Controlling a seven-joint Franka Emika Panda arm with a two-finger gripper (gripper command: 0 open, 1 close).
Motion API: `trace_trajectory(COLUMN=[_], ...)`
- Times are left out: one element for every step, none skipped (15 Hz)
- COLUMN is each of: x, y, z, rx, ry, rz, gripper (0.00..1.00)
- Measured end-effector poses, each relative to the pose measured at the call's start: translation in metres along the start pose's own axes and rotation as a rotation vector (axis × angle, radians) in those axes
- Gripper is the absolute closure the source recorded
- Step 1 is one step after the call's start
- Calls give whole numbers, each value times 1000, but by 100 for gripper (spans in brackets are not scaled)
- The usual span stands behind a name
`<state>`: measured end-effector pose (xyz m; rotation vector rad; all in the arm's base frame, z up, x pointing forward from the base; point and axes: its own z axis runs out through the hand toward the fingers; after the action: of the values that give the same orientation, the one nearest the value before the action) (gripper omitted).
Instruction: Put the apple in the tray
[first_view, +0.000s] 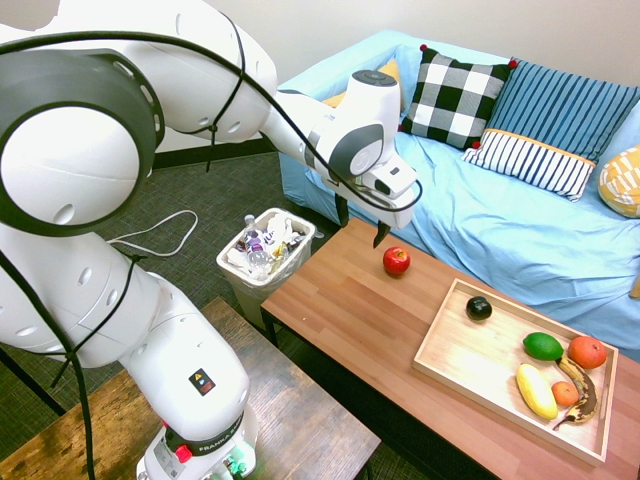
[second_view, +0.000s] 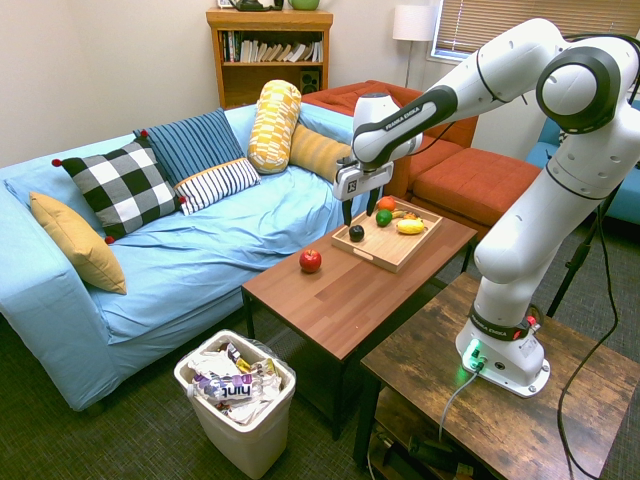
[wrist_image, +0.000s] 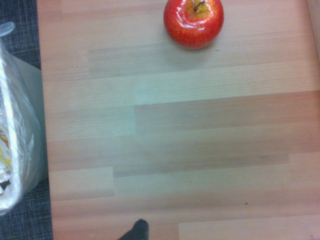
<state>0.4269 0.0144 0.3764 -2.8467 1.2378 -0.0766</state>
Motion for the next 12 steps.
trace_trajectory(x=[1, 1, 4, 7, 14, 22, 32, 45, 57, 70, 82, 95], y=[-1, -1, -5, -10, -20, -34, -50, -67, -83, -97, -111, -123], z=[0, 0, -1, -2, -1, 2, 9, 21, 35, 49, 65, 81], rx=[0, 3, 9, 16, 23, 25, 23, 14, 2, -10, -22, -31], ry=[0, 2, 7, 11, 16, 26, 35, 43, 49, 52, 51, 47], rz=[0, 1, 10, 21, 39, 59, 79, 103, 124, 141, 155, 166], gripper=[0, 0, 0, 0, 0, 0, 0, 0, 0, 0, 0, 0])
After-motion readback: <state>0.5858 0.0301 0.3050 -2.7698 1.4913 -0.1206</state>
